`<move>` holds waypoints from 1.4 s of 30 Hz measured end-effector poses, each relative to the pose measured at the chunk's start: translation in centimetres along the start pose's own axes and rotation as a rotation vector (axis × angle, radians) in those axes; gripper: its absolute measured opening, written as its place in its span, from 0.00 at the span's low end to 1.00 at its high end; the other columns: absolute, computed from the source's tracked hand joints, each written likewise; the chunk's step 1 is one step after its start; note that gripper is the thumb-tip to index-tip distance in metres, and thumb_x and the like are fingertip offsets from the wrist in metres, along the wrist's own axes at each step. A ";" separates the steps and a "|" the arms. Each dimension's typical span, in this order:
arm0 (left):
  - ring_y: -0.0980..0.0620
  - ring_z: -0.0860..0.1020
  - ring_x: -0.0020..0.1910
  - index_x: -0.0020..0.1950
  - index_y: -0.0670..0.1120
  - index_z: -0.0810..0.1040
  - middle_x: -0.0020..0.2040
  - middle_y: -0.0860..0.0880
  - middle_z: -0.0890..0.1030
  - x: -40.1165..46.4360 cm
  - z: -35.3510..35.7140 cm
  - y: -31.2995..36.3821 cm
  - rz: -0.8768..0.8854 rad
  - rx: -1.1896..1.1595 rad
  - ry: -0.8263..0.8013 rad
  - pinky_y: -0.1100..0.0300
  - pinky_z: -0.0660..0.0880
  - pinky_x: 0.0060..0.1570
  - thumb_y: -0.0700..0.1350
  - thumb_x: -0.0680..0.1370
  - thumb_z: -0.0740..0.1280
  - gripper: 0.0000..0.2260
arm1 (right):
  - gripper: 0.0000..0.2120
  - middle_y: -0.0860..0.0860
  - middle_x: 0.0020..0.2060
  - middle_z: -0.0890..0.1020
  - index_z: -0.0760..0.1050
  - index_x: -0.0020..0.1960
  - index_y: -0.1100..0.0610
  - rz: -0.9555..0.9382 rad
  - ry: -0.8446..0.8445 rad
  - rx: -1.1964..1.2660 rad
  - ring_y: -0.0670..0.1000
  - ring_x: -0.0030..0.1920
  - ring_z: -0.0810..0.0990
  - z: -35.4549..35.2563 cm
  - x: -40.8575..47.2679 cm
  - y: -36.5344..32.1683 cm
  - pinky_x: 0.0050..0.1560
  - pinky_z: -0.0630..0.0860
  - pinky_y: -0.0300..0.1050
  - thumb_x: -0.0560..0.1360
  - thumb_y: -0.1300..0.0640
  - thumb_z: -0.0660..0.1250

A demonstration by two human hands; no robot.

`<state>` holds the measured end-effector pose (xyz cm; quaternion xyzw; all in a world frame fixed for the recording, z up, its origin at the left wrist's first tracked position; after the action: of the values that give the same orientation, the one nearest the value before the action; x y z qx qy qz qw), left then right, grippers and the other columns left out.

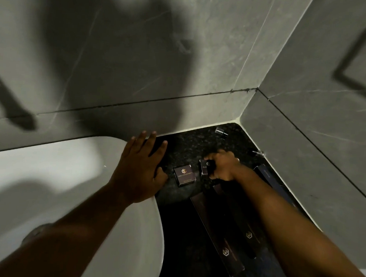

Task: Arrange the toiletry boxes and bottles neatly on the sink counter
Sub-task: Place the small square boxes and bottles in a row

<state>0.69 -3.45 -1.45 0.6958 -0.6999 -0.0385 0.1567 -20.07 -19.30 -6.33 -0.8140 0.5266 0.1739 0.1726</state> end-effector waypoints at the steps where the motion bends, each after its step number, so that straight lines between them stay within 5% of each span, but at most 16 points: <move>1: 0.37 0.55 0.75 0.74 0.45 0.62 0.75 0.37 0.61 0.0 0.0 0.0 0.000 -0.001 0.000 0.43 0.48 0.72 0.55 0.72 0.50 0.32 | 0.34 0.55 0.66 0.68 0.67 0.69 0.41 -0.018 -0.013 -0.011 0.64 0.67 0.66 0.1 0.0 0.0 0.67 0.68 0.58 0.66 0.53 0.74; 17: 0.36 0.57 0.74 0.73 0.44 0.64 0.74 0.36 0.63 0.0 -0.1 0.2 0.004 0.005 -0.008 0.41 0.51 0.71 0.53 0.71 0.52 0.31 | 0.33 0.56 0.67 0.66 0.65 0.70 0.40 -0.091 -0.011 0.001 0.65 0.67 0.65 0.5 -0.1 0.5 0.68 0.67 0.59 0.68 0.54 0.71; 24: 0.36 0.57 0.74 0.73 0.44 0.64 0.75 0.36 0.62 0.0 0.0 0.0 0.007 0.015 -0.012 0.41 0.50 0.71 0.53 0.71 0.52 0.31 | 0.48 0.57 0.73 0.63 0.52 0.77 0.46 -0.080 0.041 0.248 0.63 0.71 0.63 -1.0 0.1 1.9 0.71 0.64 0.54 0.64 0.55 0.74; 27: 0.37 0.57 0.74 0.73 0.44 0.64 0.75 0.37 0.62 0.1 0.0 0.0 0.007 0.014 -0.009 0.41 0.51 0.71 0.53 0.71 0.52 0.31 | 0.35 0.59 0.66 0.75 0.66 0.72 0.53 -0.024 0.256 0.518 0.58 0.64 0.76 -3.3 1.0 4.1 0.63 0.72 0.43 0.67 0.59 0.71; 30: 0.38 0.56 0.75 0.74 0.44 0.63 0.75 0.38 0.62 0.0 0.1 -0.1 0.014 0.018 -0.006 0.41 0.53 0.72 0.53 0.72 0.52 0.31 | 0.23 0.58 0.59 0.81 0.74 0.65 0.56 0.076 0.420 0.488 0.59 0.59 0.79 -4.8 2.6 6.3 0.61 0.75 0.49 0.70 0.58 0.70; 36: 0.39 0.55 0.76 0.74 0.45 0.63 0.76 0.39 0.61 0.2 0.3 -0.3 0.005 0.029 -0.011 0.39 0.55 0.72 0.52 0.71 0.53 0.31 | 0.23 0.57 0.63 0.78 0.73 0.66 0.50 0.035 0.395 0.165 0.61 0.63 0.75 -5.3 6.9 6.2 0.64 0.73 0.51 0.71 0.55 0.68; 42: 0.40 0.52 0.76 0.74 0.47 0.62 0.76 0.41 0.59 0.3 0.5 -0.5 -0.001 0.052 -0.029 0.38 0.55 0.72 0.54 0.71 0.53 0.31 | 0.17 0.59 0.57 0.81 0.77 0.62 0.51 0.064 0.348 0.166 0.62 0.58 0.79 -4.4 8.9 5.9 0.59 0.76 0.52 0.74 0.51 0.66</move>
<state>0.98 -3.82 -2.03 0.6992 -0.7026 -0.0304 0.1286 -21.57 -30.71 -7.18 -0.7977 0.5866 -0.0082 0.1400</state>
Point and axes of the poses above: each hand's wrist, its own x-axis towards the middle knuckle, its own z-axis out of the palm, y = z × x, the point moved 3 cm from there along x, towards the middle knuckle
